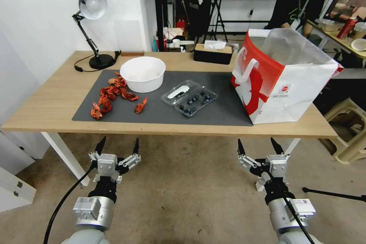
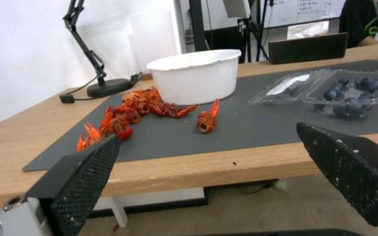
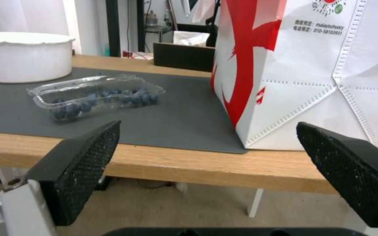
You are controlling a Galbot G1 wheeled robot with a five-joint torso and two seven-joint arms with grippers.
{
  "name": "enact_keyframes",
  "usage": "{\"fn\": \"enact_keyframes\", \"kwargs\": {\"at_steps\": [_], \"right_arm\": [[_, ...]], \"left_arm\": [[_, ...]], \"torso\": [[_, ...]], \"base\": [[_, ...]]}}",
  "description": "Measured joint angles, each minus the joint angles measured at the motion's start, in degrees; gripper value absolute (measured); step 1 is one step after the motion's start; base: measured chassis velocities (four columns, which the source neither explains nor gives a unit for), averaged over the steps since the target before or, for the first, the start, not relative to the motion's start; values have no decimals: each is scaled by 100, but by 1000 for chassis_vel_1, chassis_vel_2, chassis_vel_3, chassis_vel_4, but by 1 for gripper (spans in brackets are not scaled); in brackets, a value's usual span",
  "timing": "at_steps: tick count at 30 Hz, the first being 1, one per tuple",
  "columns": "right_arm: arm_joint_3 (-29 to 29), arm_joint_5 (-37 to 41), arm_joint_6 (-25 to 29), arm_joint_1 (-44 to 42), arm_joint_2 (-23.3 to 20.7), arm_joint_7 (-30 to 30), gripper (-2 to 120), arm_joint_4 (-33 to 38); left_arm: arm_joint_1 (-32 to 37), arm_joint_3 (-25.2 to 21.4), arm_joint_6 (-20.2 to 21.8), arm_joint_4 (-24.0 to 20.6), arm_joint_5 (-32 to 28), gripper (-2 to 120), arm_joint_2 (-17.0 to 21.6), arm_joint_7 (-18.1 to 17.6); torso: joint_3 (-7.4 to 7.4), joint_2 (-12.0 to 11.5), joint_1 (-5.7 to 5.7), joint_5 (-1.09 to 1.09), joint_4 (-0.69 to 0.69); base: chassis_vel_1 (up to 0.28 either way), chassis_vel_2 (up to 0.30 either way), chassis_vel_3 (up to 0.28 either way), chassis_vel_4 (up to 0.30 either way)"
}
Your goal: Close the takeout container lid, then place the container into the takeout bag.
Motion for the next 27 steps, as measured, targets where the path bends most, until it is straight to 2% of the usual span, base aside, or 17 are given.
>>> {"fn": "enact_keyframes", "kwargs": {"at_steps": [24, 27], "right_arm": [[0, 0, 0, 0, 0, 0, 100, 0], [28, 20, -92, 43, 8, 0, 100, 15]], "left_arm": [[-1, 0, 0, 0, -2, 100, 0, 0], [-69, 33, 138, 0, -103, 100, -8, -10]], "torso": [[0, 0, 0, 0, 0], [0, 0, 0, 1, 1]], "base": [[0, 0, 0, 0], [0, 0, 0, 0]]}}
